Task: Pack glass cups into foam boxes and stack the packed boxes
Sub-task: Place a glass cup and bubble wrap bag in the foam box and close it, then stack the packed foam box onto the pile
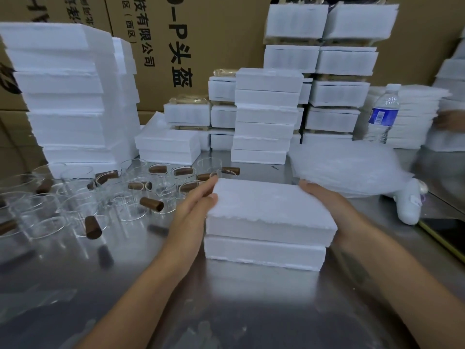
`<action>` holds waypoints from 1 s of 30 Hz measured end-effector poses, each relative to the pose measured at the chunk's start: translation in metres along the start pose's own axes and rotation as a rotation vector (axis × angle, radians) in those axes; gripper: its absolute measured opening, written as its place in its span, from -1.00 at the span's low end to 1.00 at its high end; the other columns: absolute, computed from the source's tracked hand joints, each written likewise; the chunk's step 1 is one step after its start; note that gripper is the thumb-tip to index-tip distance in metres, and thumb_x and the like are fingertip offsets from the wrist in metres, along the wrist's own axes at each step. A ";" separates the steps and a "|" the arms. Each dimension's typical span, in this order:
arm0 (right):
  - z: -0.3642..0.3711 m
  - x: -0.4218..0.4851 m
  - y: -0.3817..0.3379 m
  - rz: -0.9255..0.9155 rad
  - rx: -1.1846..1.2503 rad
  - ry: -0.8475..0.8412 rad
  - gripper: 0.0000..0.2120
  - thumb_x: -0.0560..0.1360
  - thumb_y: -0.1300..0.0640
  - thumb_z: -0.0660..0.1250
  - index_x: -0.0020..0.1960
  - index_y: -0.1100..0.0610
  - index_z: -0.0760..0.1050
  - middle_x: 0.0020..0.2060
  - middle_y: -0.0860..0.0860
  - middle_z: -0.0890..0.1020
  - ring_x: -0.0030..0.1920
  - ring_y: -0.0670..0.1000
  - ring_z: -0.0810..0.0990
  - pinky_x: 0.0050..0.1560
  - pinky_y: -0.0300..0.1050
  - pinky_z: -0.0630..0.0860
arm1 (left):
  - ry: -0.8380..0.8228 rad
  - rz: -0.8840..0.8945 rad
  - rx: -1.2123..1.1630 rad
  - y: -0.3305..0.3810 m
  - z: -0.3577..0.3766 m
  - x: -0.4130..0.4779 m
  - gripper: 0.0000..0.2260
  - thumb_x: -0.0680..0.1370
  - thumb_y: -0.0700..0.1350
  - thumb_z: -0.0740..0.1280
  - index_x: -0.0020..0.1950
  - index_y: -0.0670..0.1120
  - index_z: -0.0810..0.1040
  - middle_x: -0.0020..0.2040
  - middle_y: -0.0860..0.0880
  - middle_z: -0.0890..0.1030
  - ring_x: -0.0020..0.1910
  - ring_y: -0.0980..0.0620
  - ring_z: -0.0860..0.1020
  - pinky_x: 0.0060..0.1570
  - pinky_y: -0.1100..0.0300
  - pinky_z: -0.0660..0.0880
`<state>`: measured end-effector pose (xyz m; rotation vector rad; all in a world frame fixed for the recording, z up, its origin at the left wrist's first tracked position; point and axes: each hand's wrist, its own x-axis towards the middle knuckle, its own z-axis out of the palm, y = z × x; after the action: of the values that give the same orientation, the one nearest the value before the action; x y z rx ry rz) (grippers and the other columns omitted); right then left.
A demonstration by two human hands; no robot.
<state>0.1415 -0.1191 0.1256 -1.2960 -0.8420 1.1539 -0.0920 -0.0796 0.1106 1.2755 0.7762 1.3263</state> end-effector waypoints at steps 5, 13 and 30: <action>-0.004 0.002 0.000 -0.067 -0.068 -0.021 -0.78 0.43 -0.06 0.41 -0.15 0.09 0.68 -0.08 0.09 0.71 -0.01 0.10 0.67 0.16 0.06 0.50 | -0.008 -0.117 -0.075 -0.002 -0.002 0.001 -0.70 0.58 -0.23 0.20 0.10 0.10 0.63 0.22 0.08 0.60 0.27 0.05 0.51 0.40 -0.03 0.30; -0.006 -0.002 -0.001 -0.109 -0.158 -0.050 -0.73 0.26 -0.13 0.52 -0.20 0.06 0.67 -0.20 0.09 0.70 -0.23 0.05 0.65 -0.26 -0.11 0.52 | -0.053 -0.173 -0.031 0.001 -0.003 0.003 -0.71 0.60 -0.19 0.18 0.11 0.13 0.60 0.23 0.05 0.59 0.24 0.01 0.53 0.36 -0.07 0.34; 0.005 -0.060 0.019 -0.005 -0.046 -0.083 -0.40 0.11 -0.21 0.48 0.06 0.08 0.63 0.01 -0.02 0.69 0.03 -0.04 0.66 0.20 -0.04 0.43 | -0.219 -0.070 -0.006 -0.004 -0.005 -0.012 -0.50 0.39 0.17 0.27 0.34 0.22 0.40 0.45 0.11 0.37 0.44 0.06 0.31 0.47 -0.07 0.14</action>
<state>0.1184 -0.1773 0.1159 -1.2900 -0.9371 1.1978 -0.0974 -0.0892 0.1029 1.3507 0.6561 1.1109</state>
